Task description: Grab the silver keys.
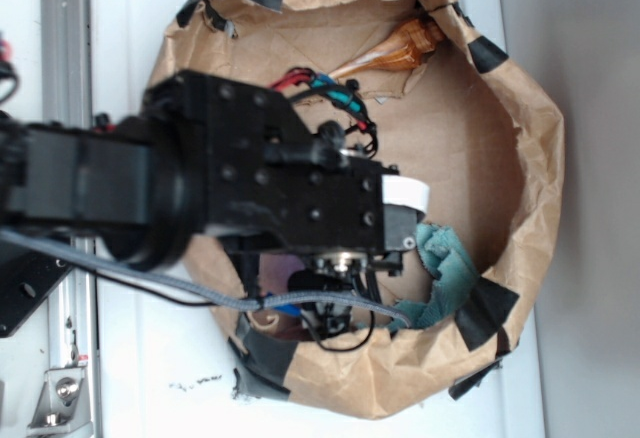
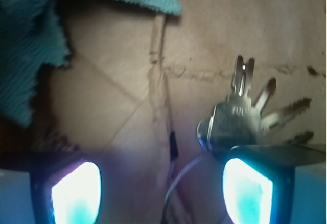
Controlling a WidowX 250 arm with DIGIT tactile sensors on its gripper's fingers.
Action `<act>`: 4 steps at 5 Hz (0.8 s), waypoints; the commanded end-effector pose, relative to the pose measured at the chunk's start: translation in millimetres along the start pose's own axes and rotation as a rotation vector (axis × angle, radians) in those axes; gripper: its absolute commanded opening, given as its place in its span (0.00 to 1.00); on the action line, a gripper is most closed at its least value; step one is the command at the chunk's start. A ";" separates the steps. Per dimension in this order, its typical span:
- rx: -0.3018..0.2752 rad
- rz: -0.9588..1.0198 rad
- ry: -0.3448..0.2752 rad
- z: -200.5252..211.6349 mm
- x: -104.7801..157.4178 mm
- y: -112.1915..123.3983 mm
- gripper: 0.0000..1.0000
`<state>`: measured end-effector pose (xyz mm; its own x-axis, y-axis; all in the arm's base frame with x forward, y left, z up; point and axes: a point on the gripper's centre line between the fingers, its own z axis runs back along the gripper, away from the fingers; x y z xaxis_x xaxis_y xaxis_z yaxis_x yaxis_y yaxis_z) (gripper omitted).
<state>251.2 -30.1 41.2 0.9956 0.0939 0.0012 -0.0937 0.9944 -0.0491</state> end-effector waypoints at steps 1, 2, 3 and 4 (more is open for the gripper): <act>0.008 -0.029 -0.033 -1.2 -0.6 27.0 0.00; -0.013 -0.033 -0.032 9.8 -0.7 35.7 0.00; -0.035 -0.025 -0.025 16.2 0.9 40.2 0.00; -0.044 -0.020 -0.030 18.2 1.1 41.2 0.00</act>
<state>238.2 5.4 39.9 0.9972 0.0650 -0.0366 -0.0680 0.9935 -0.0910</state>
